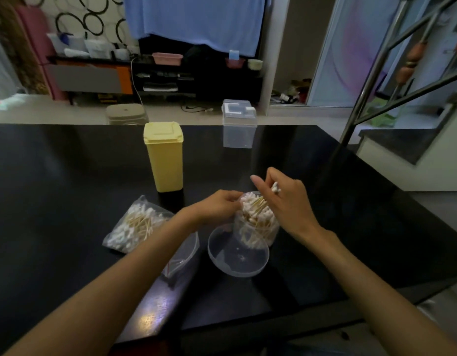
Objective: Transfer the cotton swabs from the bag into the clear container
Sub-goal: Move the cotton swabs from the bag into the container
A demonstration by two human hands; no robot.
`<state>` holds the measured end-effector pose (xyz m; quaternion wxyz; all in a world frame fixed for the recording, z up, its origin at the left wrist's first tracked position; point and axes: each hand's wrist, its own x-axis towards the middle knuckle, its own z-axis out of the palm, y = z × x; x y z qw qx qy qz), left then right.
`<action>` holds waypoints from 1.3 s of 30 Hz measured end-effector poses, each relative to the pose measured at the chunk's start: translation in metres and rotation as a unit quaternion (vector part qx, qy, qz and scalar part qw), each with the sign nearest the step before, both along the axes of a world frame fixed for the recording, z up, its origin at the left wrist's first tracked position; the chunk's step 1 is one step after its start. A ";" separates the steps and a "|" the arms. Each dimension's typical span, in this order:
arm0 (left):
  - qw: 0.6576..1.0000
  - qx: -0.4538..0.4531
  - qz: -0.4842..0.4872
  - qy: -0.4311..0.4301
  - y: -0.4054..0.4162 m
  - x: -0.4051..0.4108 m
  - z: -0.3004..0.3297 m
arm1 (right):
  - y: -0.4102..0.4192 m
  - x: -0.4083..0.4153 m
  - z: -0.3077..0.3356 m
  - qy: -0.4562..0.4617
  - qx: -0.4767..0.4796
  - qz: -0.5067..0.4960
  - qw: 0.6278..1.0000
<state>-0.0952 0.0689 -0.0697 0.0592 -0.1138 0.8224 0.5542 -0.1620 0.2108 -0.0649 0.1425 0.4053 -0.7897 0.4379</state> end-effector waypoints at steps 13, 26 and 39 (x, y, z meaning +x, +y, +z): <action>0.998 0.051 0.041 -0.021 -0.002 -0.005 -0.010 | 0.010 -0.006 -0.026 0.018 0.155 0.062 0.986; 0.995 0.040 0.072 -0.059 -0.003 -0.013 -0.014 | 0.012 -0.001 -0.015 0.075 0.361 0.130 0.920; 0.992 0.047 0.083 -0.083 -0.004 -0.011 -0.011 | 0.027 -0.005 0.023 -0.056 0.298 0.136 0.943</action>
